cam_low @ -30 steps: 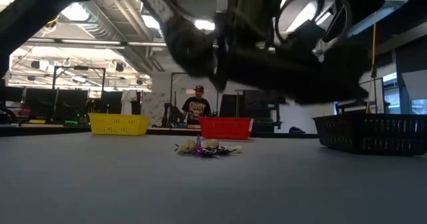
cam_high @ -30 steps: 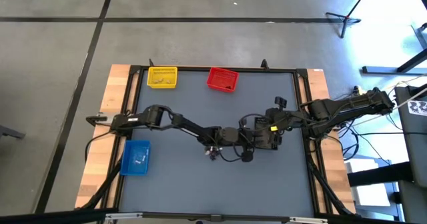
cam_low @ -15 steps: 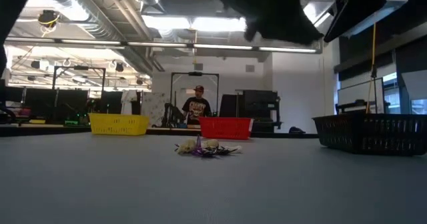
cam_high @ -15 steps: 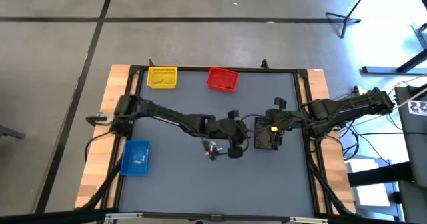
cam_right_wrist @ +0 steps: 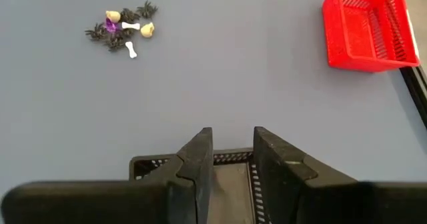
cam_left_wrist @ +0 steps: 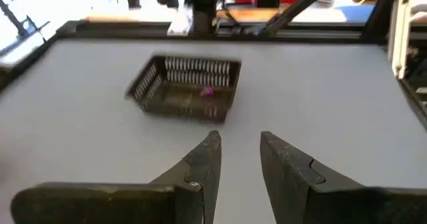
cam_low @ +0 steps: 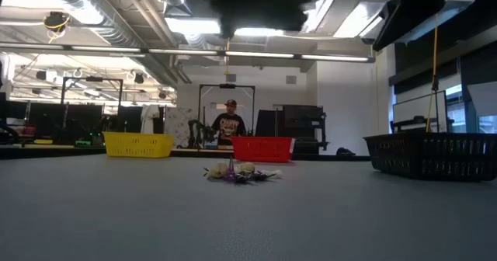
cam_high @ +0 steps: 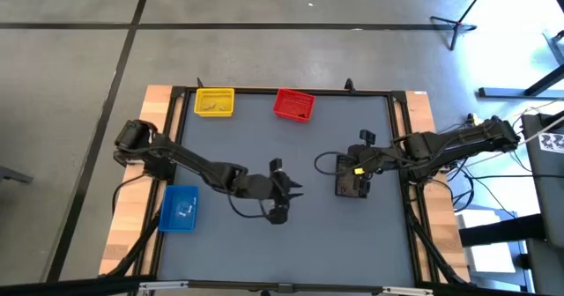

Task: Sort Halloween decoration
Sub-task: Put the white bone toy into the blue bin

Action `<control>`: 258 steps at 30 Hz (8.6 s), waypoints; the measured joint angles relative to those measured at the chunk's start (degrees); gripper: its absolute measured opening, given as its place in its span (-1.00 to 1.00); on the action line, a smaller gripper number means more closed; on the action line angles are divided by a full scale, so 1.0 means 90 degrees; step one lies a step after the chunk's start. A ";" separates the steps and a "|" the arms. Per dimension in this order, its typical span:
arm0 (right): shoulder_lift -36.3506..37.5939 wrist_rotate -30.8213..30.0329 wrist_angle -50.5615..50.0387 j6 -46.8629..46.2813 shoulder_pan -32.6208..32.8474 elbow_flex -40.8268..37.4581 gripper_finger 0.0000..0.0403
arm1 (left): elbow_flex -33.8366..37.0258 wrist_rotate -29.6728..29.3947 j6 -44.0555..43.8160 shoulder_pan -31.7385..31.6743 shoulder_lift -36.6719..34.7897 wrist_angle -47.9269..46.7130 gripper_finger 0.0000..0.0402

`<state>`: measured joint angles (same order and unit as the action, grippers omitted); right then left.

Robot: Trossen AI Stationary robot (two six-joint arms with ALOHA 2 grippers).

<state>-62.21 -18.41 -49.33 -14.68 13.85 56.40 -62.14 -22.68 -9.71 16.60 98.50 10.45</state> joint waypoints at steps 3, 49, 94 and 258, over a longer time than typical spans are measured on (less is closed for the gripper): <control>-0.0195 0.0002 0.0212 0.0000 0.0000 0.0000 -0.47 | 0.0524 -0.0077 -0.0277 0.0032 -0.0029 0.0545 -0.51; -0.4766 0.1256 0.5338 0.1377 0.0000 0.0009 -0.47 | 0.3748 -0.0354 -0.1079 0.0049 -0.2130 0.2172 -0.51; -0.5269 0.1496 0.5499 0.1292 0.0007 0.0015 -0.96 | 0.3748 -0.0354 -0.1074 0.0046 -0.2128 0.2230 -0.51; -0.4496 0.0784 0.6521 0.2326 0.0000 0.0007 -0.21 | 0.3744 0.2725 -0.4174 0.0046 -0.5399 -0.2758 -0.97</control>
<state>-102.67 -11.35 9.36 6.26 13.85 56.47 -28.45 1.84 -47.28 17.02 49.91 -14.37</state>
